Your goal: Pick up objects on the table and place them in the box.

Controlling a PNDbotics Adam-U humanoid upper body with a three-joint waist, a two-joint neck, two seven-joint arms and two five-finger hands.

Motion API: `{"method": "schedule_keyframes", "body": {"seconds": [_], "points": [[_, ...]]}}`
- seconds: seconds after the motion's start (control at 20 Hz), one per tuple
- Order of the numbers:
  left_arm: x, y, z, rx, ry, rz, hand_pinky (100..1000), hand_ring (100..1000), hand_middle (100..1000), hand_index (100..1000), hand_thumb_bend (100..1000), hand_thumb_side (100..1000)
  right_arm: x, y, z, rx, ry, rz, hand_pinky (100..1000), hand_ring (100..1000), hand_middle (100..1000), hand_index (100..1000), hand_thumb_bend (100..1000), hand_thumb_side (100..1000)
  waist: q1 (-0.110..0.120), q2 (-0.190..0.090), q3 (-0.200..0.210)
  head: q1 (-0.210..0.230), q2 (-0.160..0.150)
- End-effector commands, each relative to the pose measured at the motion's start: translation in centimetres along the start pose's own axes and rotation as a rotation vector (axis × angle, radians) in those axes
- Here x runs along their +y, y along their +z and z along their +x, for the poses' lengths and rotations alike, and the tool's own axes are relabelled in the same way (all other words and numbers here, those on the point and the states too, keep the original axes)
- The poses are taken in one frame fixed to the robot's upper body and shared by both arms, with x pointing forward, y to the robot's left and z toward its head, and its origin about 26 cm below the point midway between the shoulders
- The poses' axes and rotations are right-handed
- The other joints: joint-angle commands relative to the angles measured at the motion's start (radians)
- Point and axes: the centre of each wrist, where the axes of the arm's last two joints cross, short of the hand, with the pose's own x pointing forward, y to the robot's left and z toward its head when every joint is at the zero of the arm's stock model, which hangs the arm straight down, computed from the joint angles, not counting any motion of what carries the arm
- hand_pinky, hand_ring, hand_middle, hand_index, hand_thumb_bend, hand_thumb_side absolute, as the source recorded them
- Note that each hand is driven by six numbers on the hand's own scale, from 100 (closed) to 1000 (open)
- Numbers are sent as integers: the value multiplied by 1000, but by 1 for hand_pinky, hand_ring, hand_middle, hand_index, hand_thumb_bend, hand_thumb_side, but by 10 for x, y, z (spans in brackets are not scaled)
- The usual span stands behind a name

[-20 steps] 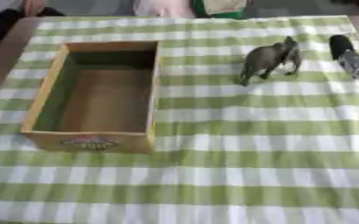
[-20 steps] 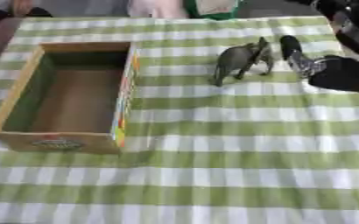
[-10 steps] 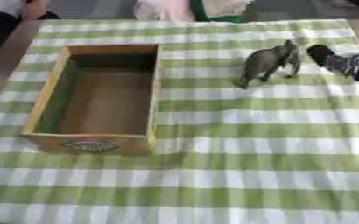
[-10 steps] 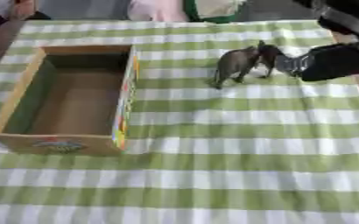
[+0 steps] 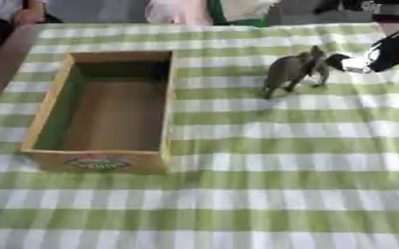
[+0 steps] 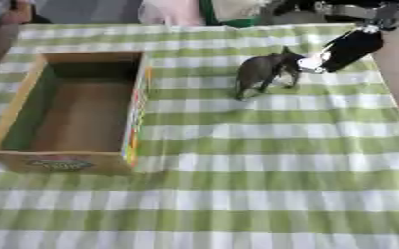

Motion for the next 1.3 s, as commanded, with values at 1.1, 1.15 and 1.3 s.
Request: {"method": "schedule_keyframes", "body": {"seconds": [1.1,1.15,1.3], "points": [[-5,-8,7,-39,26,-31,442,550,675,780,230,749,24,-69,-27,13,-32,213,939,988,882,1000,371,551,-10,-12,18,-25,-27],[-6,-8,7,-39,27,-32,442,550,674,779,229,749,26,-70,-28,21,-32,214,940,988,880,1000,372,550,-10,-11,19,-27,-27],[-6,-9,7,-40,32,-32,442,550,674,779,229,751,33,-72,-30,40,-31,216,939,987,881,1000,375,545,-10,-7,22,-29,-30]]}}
